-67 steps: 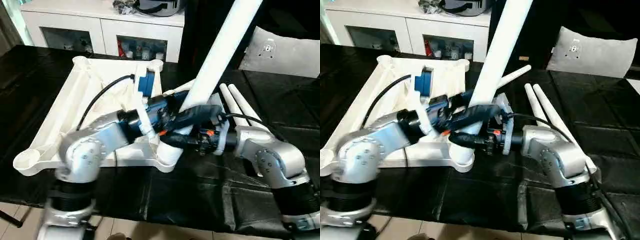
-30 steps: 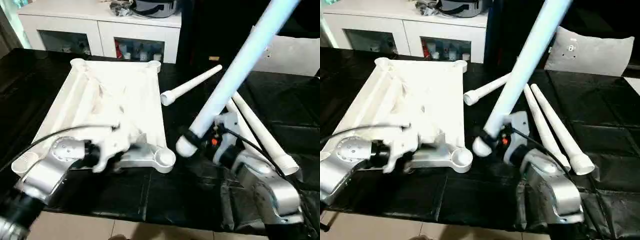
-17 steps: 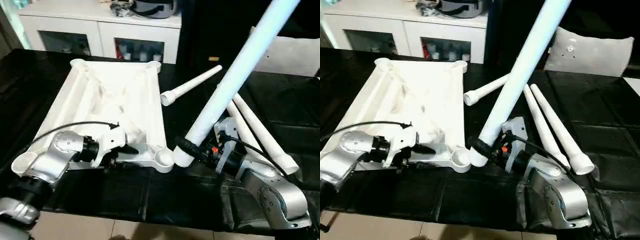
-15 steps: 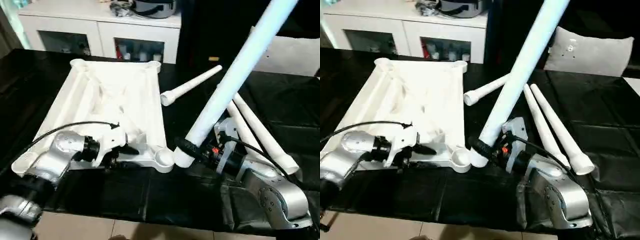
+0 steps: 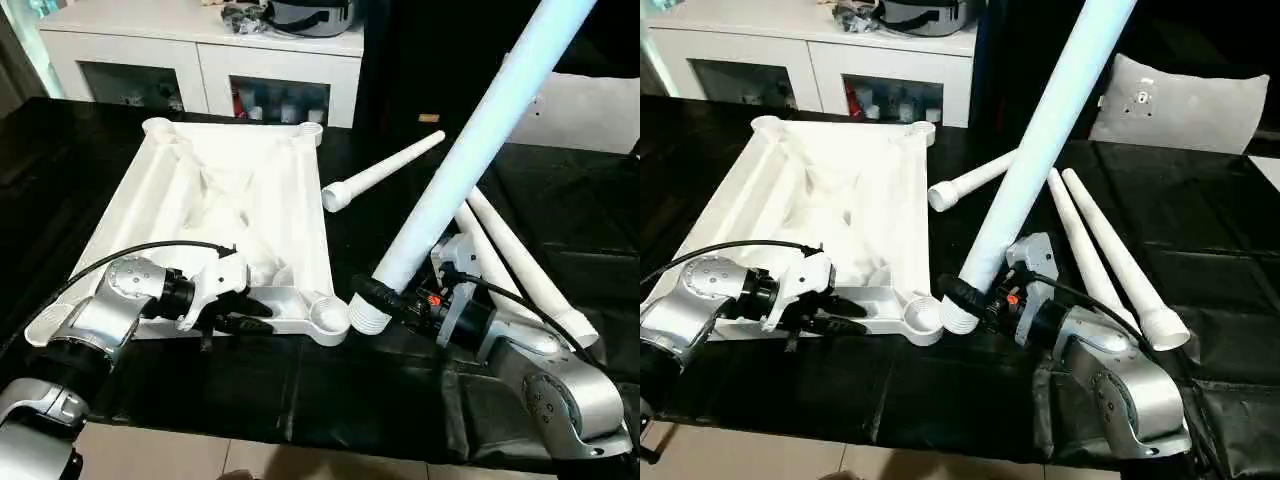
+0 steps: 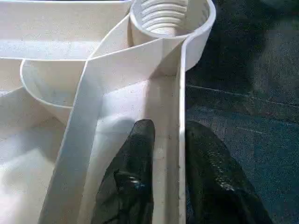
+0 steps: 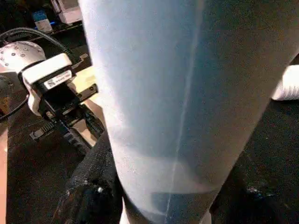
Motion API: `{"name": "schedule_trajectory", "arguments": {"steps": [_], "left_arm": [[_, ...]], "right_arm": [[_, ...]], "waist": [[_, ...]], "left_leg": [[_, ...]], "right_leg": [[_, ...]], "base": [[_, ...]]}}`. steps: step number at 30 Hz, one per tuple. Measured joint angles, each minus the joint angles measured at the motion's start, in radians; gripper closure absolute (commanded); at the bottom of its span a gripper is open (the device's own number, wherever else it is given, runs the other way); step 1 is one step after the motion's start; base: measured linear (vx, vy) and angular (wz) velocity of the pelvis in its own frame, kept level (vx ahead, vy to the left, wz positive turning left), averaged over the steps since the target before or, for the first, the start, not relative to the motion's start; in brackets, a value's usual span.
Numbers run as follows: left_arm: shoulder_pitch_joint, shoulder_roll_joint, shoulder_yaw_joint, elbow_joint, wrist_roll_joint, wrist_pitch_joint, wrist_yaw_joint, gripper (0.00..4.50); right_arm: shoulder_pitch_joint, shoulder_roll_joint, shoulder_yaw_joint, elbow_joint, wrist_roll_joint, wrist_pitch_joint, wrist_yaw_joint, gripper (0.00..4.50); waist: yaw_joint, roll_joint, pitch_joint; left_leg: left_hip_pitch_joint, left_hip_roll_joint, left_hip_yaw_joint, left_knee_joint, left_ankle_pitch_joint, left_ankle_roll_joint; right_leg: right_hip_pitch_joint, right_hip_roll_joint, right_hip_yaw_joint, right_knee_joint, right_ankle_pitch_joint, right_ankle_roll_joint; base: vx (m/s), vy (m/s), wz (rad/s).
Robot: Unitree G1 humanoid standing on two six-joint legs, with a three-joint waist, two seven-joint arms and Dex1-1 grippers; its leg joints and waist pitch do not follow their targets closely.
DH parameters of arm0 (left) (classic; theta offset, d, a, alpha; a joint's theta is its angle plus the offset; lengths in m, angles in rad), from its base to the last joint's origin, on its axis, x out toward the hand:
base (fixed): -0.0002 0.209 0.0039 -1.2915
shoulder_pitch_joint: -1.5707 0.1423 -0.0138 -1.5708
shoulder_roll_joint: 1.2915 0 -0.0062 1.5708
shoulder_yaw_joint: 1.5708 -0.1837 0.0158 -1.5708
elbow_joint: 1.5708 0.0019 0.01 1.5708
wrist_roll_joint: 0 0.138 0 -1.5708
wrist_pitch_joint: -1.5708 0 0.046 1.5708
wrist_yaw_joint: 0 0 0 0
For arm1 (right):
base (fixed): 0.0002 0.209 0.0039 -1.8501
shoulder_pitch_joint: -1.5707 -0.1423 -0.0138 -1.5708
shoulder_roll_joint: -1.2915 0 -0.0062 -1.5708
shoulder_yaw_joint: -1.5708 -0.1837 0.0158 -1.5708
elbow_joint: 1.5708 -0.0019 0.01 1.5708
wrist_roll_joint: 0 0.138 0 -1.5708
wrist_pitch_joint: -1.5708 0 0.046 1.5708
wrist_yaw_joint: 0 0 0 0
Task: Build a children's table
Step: Insert table leg to table base
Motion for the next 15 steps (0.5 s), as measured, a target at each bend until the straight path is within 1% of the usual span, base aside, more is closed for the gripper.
{"name": "schedule_trajectory", "arguments": {"steps": [3,4,8,9,11,12,15], "left_arm": [[-0.003,-0.004,0.002,0.012,0.005,-0.012,-0.010,3.85],[-0.005,-0.006,0.002,0.014,0.008,-0.013,-0.011,4.06],[-0.006,-0.011,0.002,0.017,0.019,-0.026,-0.017,4.18],[-0.006,-0.011,0.002,0.018,0.021,-0.034,-0.017,4.34],[-0.001,-0.010,0.003,0.011,0.028,-0.047,-0.017,4.50],[0.005,-0.008,0.004,0.002,0.028,-0.048,-0.018,4.50],[0.045,-0.016,0.002,-0.084,0.029,-0.031,-0.020,4.50]], "right_arm": [[0.000,0.000,0.003,0.000,0.001,0.000,0.002,2.59],[0.000,-0.001,0.005,0.000,0.001,0.001,0.005,2.59],[-0.002,-0.002,0.011,0.000,0.002,0.004,0.010,2.59],[-0.004,-0.002,0.014,0.000,0.001,0.004,0.010,2.59],[-0.015,0.000,0.035,0.000,-0.004,0.005,0.010,2.59],[-0.023,0.001,0.045,0.002,-0.006,0.007,0.010,2.59],[-0.065,0.001,0.082,0.015,-0.028,0.017,0.020,2.59]], "waist": [[0.000,0.000,0.000],[0.000,0.000,0.000],[0.000,0.000,0.000],[0.000,0.000,0.000],[0.000,0.000,0.000],[-0.001,0.000,0.000],[0.000,0.000,0.000]], "left_leg": [[0.001,0.000,0.000,0.000,0.000,0.000],[0.001,0.000,0.000,0.000,0.000,0.000],[0.001,0.000,0.000,0.000,0.000,0.000],[0.001,0.000,0.000,0.000,0.000,0.000],[0.001,0.000,0.000,0.000,0.000,0.000],[0.001,0.000,0.000,0.000,0.000,0.000],[0.001,-0.001,0.000,0.000,0.000,0.000]], "right_leg": [[0.001,0.000,0.000,0.000,0.000,0.000],[0.001,0.000,0.000,0.000,0.000,0.000],[0.001,0.000,0.000,0.000,0.000,0.000],[0.001,0.000,0.000,0.000,0.000,0.000],[0.001,-0.001,0.000,0.000,0.000,0.000],[0.001,-0.001,0.000,0.000,0.000,0.000],[0.001,-0.002,0.000,0.000,0.000,0.000]], "base": [[0.000,0.000,0.00],[0.000,0.000,0.00],[0.000,0.000,0.00],[0.000,0.000,0.00],[0.000,0.000,0.00],[0.000,0.000,0.00],[0.000,0.000,0.00]]}}
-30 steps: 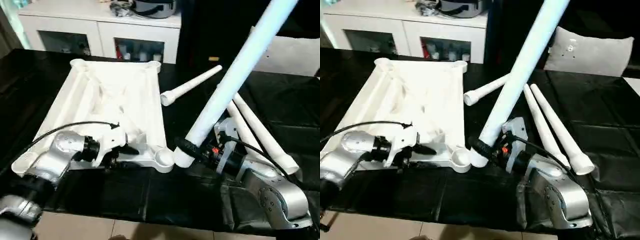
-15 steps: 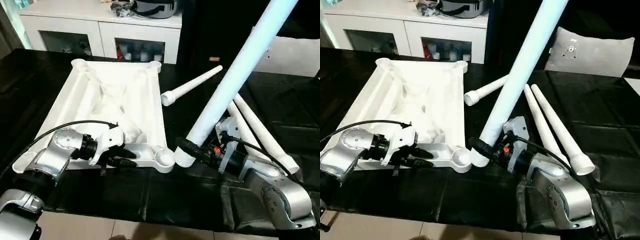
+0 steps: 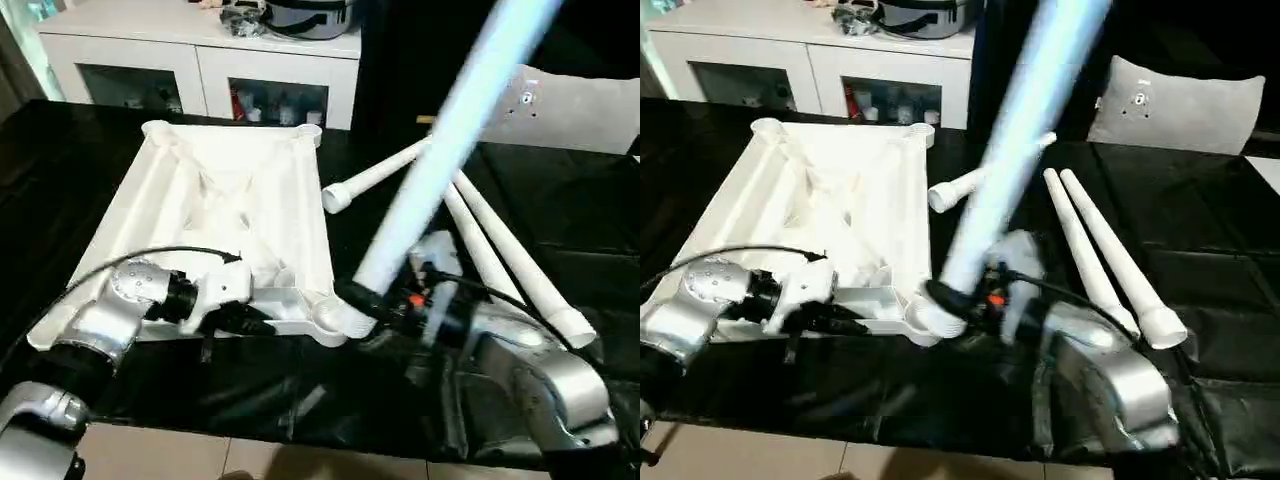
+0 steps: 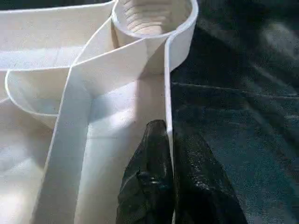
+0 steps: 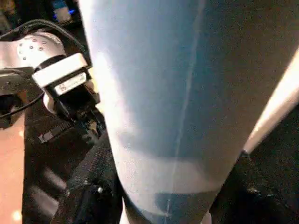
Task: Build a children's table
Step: Insert table leg to table base
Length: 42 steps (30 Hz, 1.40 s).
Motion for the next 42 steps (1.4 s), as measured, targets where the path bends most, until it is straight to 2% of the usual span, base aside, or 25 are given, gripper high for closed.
{"name": "schedule_trajectory", "arguments": {"steps": [5,11,17,25,31,34,40,42], "left_arm": [[0.020,-0.012,-0.018,-0.067,0.003,0.015,-0.019,4.50],[0.022,-0.017,-0.014,-0.067,0.021,0.010,0.003,4.50],[0.029,-0.026,0.000,-0.070,0.028,0.021,0.012,4.50],[0.038,-0.031,0.003,-0.082,0.028,0.026,0.016,4.50],[0.046,-0.032,0.017,-0.083,0.029,0.035,0.012,4.50],[0.047,-0.035,0.024,-0.084,0.029,0.050,0.012,4.50],[0.054,-0.045,0.036,-0.094,0.029,0.069,0.012,4.50],[0.055,-0.052,0.039,-0.095,0.028,0.081,0.011,4.50]], "right_arm": [[-0.026,-0.019,0.037,0.043,-0.029,0.003,0.020,2.59],[-0.057,-0.053,0.057,0.066,-0.056,0.008,0.044,2.59],[-0.070,-0.045,0.067,0.085,-0.054,0.008,0.064,2.59],[-0.075,-0.035,0.075,0.104,-0.050,0.019,0.070,2.59],[-0.096,-0.023,0.079,0.165,-0.055,-0.015,0.088,2.59],[-0.096,-0.007,0.069,0.193,-0.049,-0.034,0.089,2.59],[-0.057,0.027,0.001,0.231,0.007,-0.044,0.090,2.60],[-0.029,0.040,-0.025,0.246,0.030,-0.070,0.096,2.60]], "waist": [[0.013,0.000,0.000],[0.011,0.000,0.000],[0.003,-0.001,0.000],[0.003,0.000,-0.001],[-0.001,0.001,-0.001],[-0.003,0.001,-0.001],[-0.001,0.001,-0.002],[0.001,0.004,-0.003]], "left_leg": [[-0.001,-0.002,0.001,-0.003,0.000,0.000],[0.000,-0.002,0.001,-0.003,0.000,0.000],[0.000,-0.003,0.001,-0.003,0.000,0.000],[0.000,-0.005,0.001,-0.003,0.000,0.000],[0.001,-0.005,0.001,-0.004,0.000,0.000],[0.001,-0.005,0.001,-0.004,0.000,0.000],[0.001,-0.006,0.001,-0.004,0.000,0.000],[0.000,-0.006,0.001,-0.004,0.000,0.001]], "right_leg": [[-0.001,-0.002,0.001,0.000,-0.002,0.001],[0.000,-0.002,0.001,0.000,-0.002,0.002],[0.000,-0.002,0.002,0.000,-0.002,0.002],[0.000,-0.003,0.002,0.000,-0.002,0.002],[0.000,-0.003,0.002,0.000,-0.002,0.002],[0.000,-0.003,0.002,-0.001,-0.003,0.002],[0.000,-0.004,0.002,-0.001,-0.003,0.002],[0.000,-0.004,0.002,-0.001,-0.003,0.002]], "base": [[0.000,0.000,0.00],[0.000,0.000,0.00],[0.000,0.000,0.00],[0.000,0.000,0.00],[0.000,0.000,0.00],[0.000,0.000,0.00],[0.000,0.000,0.00],[0.000,0.000,0.00]]}}
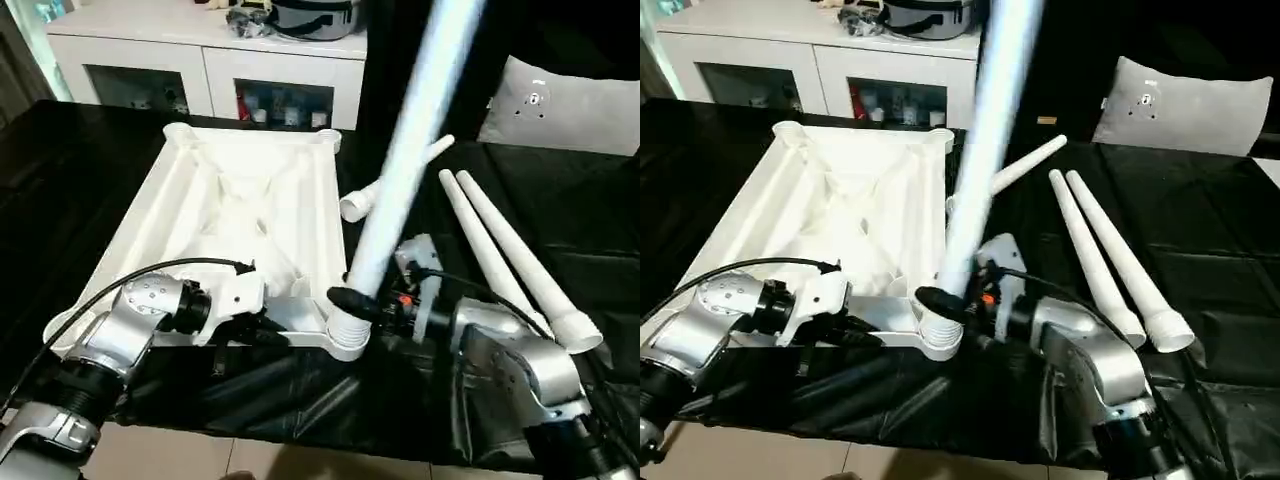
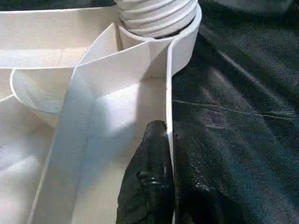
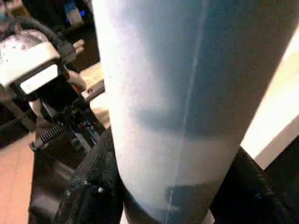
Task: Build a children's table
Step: Insert table leg to table base
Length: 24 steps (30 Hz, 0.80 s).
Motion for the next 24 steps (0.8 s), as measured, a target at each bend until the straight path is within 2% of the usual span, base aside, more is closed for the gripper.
{"name": "schedule_trajectory", "arguments": {"steps": [4,7,10,14,20,24], "left_arm": [[0.004,-0.010,0.004,0.002,-0.003,0.014,0.000,4.50],[0.004,-0.016,0.006,0.009,-0.003,0.014,0.000,4.50],[0.005,-0.024,0.006,0.015,-0.003,0.013,0.001,4.50],[0.005,-0.025,0.006,0.018,-0.002,0.014,0.005,4.50],[0.008,-0.018,0.012,0.018,-0.002,0.014,0.004,4.50],[0.010,-0.002,0.019,0.016,-0.002,0.016,-0.007,4.50]], "right_arm": [[0.045,0.011,-0.024,0.004,0.020,-0.050,0.010,2.61],[0.076,-0.001,-0.018,-0.018,0.007,-0.093,0.012,2.61],[0.088,-0.035,0.033,-0.036,-0.054,-0.164,0.010,2.61],[0.082,-0.062,0.086,-0.044,-0.117,-0.219,0.013,2.61],[0.045,-0.083,0.131,-0.047,-0.177,-0.241,0.037,2.61],[-0.013,-0.092,0.161,-0.003,-0.194,-0.245,0.082,2.61]], "waist": [[0.001,0.007,-0.004],[0.002,0.011,-0.007],[0.000,0.014,-0.008],[0.000,0.015,-0.009],[-0.009,0.012,-0.008],[-0.028,0.006,-0.004]], "left_leg": [[-0.001,-0.001,0.000,0.000,0.000,0.000],[0.000,-0.001,0.000,0.000,0.000,0.001],[0.000,-0.001,0.000,0.000,0.000,0.001],[0.000,-0.001,0.000,-0.001,0.000,0.001],[0.000,-0.001,0.000,-0.001,-0.001,0.001],[0.000,-0.002,-0.001,-0.001,-0.001,0.001]], "right_leg": [[0.000,-0.001,0.000,0.000,0.000,0.001],[0.000,-0.001,0.000,0.000,-0.001,0.001],[0.000,-0.002,0.000,0.000,-0.001,0.002],[0.000,-0.002,0.000,0.000,-0.001,0.002],[0.000,-0.002,0.000,-0.001,-0.002,0.003],[0.000,-0.002,-0.001,-0.004,-0.002,0.003]], "base": [[0.000,0.000,0.00],[0.000,0.000,0.00],[0.000,0.000,0.00],[0.000,0.000,0.00],[0.000,0.000,0.00],[0.000,0.000,0.00]]}}
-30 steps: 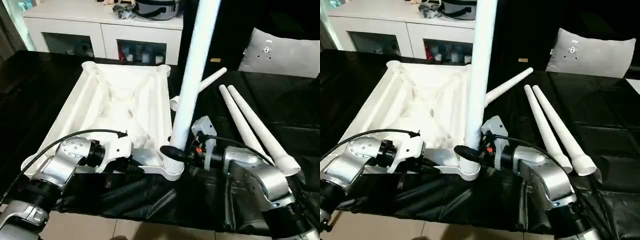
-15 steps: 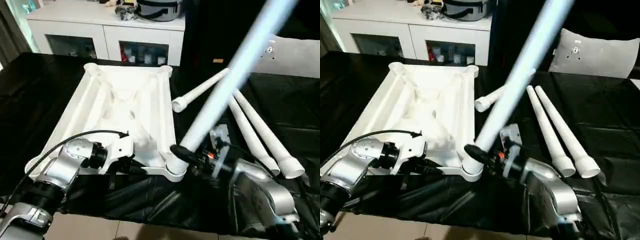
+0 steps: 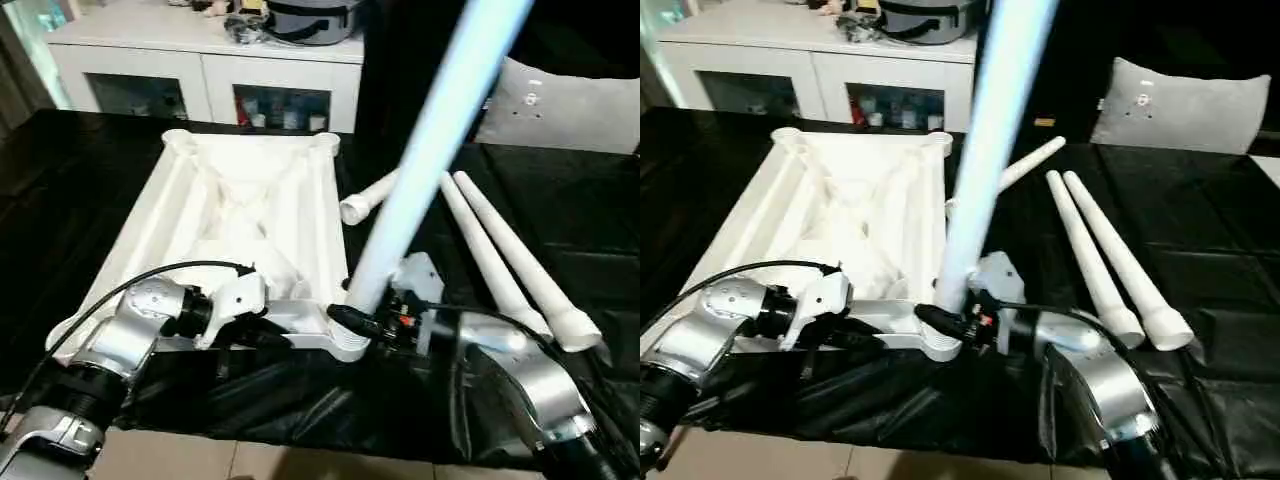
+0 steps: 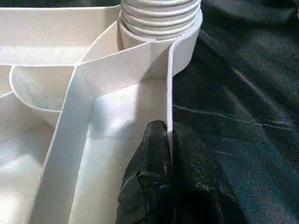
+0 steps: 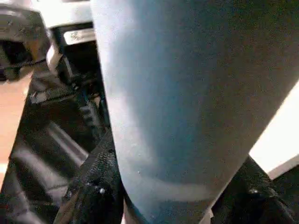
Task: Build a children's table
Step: Insert table leg to table base
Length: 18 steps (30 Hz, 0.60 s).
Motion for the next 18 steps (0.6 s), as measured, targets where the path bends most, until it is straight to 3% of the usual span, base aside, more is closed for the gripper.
{"name": "schedule_trajectory", "arguments": {"steps": [6,11,18], "left_arm": [[-0.012,0.019,-0.001,0.000,0.002,0.000,-0.028,4.50],[-0.021,0.034,0.000,0.000,0.000,-0.013,-0.060,4.50],[0.035,0.074,0.040,-0.084,-0.005,0.027,-0.026,4.50]], "right_arm": [[-0.063,-0.005,0.028,0.058,-0.008,-0.005,0.070,2.61],[-0.074,-0.005,0.029,0.057,-0.009,-0.006,0.103,2.61],[-0.084,0.045,0.037,0.084,-0.013,-0.032,0.061,2.61]], "waist": [[-0.019,-0.010,0.014],[-0.024,-0.024,0.022],[-0.029,-0.031,0.034]], "left_leg": [[0.008,-0.001,-0.002,-0.020,0.000,0.000],[0.009,-0.002,-0.002,-0.024,0.000,0.000],[0.019,-0.002,-0.003,-0.031,0.000,0.000]], "right_leg": [[0.008,0.002,-0.005,-0.030,0.000,0.001],[0.012,0.002,-0.003,-0.031,0.000,0.000],[0.011,0.002,-0.006,-0.031,-0.001,0.000]], "base": [[0.000,0.000,0.00],[0.000,0.000,0.00],[0.000,0.000,0.00]]}}
